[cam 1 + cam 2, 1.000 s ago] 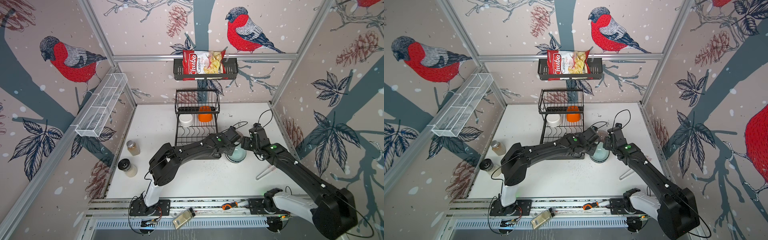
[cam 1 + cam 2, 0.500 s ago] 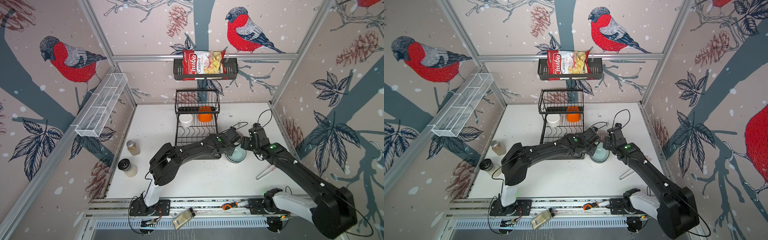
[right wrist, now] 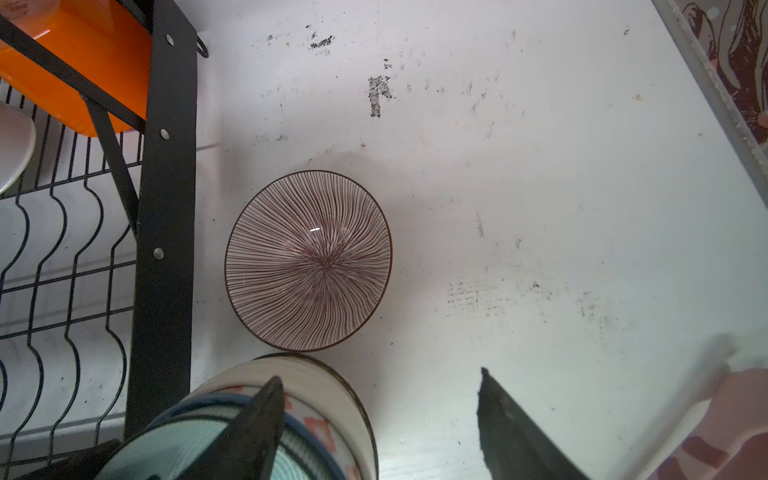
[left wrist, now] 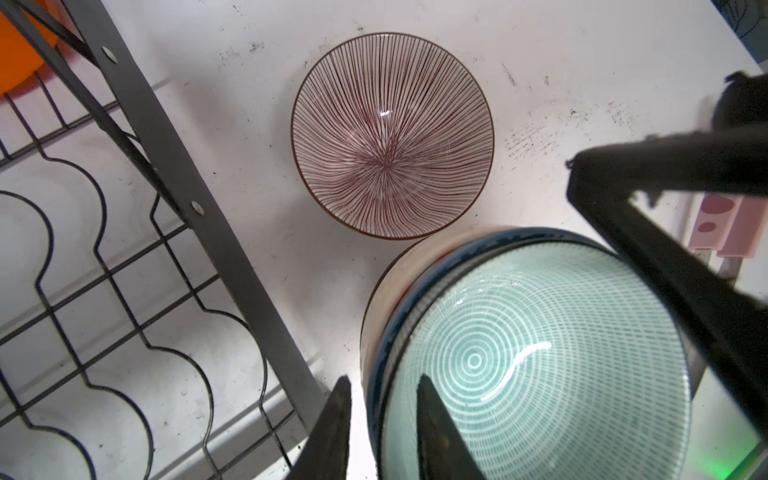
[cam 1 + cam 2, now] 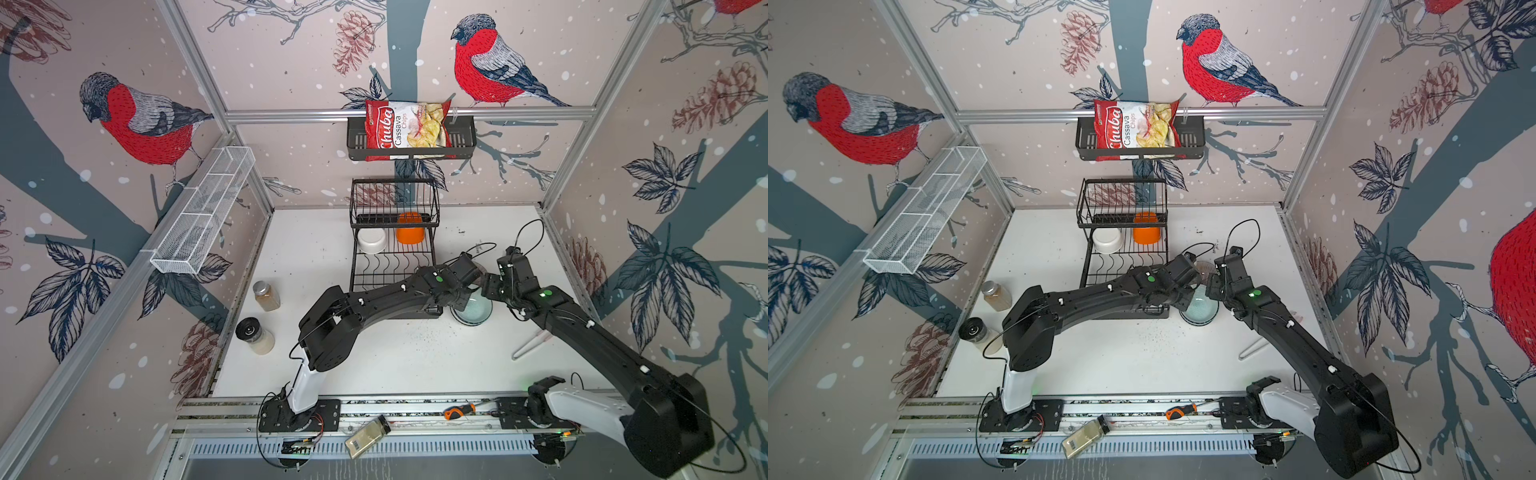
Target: Load the bowls into the dish rack
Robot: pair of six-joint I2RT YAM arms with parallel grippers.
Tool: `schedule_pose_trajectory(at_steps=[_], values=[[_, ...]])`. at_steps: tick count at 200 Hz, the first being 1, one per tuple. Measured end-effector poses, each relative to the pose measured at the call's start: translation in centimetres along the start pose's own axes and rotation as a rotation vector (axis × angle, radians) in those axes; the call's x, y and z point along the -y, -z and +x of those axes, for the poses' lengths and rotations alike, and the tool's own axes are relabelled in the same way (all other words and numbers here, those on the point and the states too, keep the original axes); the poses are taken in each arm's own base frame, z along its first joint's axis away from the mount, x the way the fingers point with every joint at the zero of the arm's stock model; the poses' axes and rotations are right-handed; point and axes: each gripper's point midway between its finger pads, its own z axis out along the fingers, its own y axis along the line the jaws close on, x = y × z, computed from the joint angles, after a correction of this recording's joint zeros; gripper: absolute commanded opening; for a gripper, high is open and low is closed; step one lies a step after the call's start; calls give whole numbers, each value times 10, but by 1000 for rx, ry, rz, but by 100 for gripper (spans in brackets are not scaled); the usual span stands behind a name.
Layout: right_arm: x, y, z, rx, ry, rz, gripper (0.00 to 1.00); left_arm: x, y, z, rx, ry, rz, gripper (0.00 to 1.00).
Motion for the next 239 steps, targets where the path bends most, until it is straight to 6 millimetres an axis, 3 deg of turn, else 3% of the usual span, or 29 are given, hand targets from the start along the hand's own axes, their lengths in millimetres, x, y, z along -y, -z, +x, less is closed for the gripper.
schedule_pose_trajectory(at_steps=[90, 184, 239], values=[[0, 0, 1, 0, 0, 0, 73, 0, 0, -1, 1, -6, 1, 18], [0, -1, 1, 0, 0, 0, 73, 1, 0, -1, 0, -6, 1, 0], [1, 1, 0, 5, -2, -1, 73, 2, 8, -4, 15, -5, 14, 0]])
